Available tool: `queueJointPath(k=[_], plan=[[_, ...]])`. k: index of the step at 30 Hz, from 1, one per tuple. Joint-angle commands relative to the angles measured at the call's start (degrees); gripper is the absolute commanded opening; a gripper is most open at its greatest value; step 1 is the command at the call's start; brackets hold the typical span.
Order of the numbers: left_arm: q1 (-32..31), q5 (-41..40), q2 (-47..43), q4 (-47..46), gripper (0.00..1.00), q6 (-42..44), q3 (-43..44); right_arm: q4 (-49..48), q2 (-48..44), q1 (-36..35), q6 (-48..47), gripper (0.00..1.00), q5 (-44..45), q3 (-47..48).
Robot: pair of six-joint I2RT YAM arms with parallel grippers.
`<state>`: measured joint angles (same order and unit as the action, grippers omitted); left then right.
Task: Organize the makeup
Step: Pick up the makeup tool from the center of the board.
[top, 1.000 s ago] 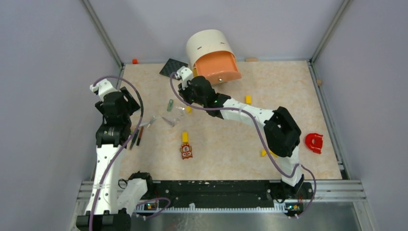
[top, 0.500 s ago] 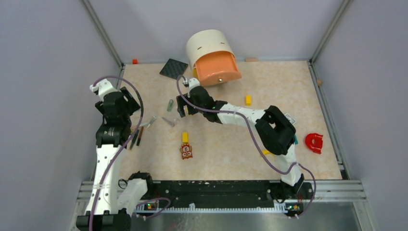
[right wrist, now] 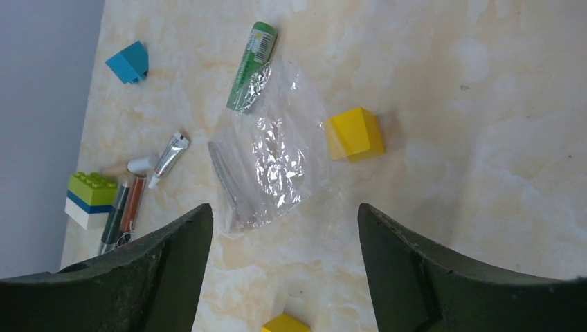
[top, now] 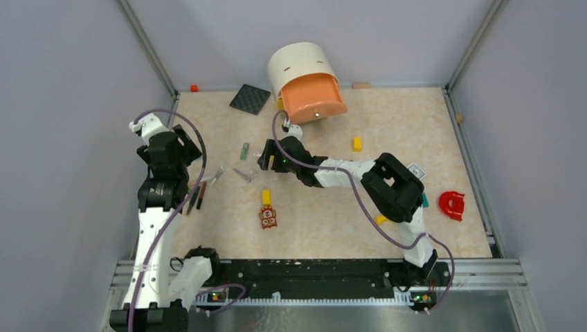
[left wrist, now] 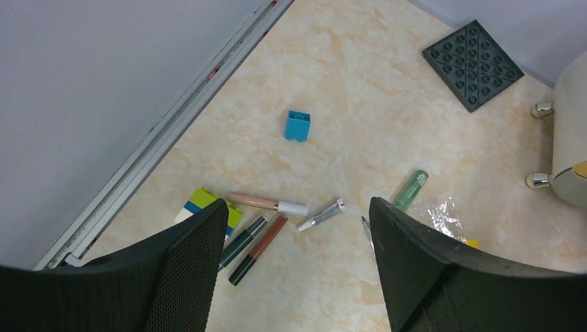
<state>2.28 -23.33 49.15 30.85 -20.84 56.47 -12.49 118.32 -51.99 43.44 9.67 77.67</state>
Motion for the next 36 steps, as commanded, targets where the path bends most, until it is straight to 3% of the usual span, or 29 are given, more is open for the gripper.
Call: queueJointPath(k=[1, 21, 36], plan=[[0.1, 0.3, -0.5, -2.3, 0.8, 0.7, -0.3, -2.0, 2.6, -0.9, 6.6, 0.74, 1.6, 1.8], [-0.3, 0.4, -0.5, -2.3, 0.8, 0.7, -0.3, -2.7, 8.8, -1.5, 16.4, 0.64, 1.0, 4.5], [-0.4, 0.4, -0.4, -2.3, 0.8, 0.7, -0.3, -3.4, 11.3, -1.5, 23.4, 0.56, 6.7, 5.3]])
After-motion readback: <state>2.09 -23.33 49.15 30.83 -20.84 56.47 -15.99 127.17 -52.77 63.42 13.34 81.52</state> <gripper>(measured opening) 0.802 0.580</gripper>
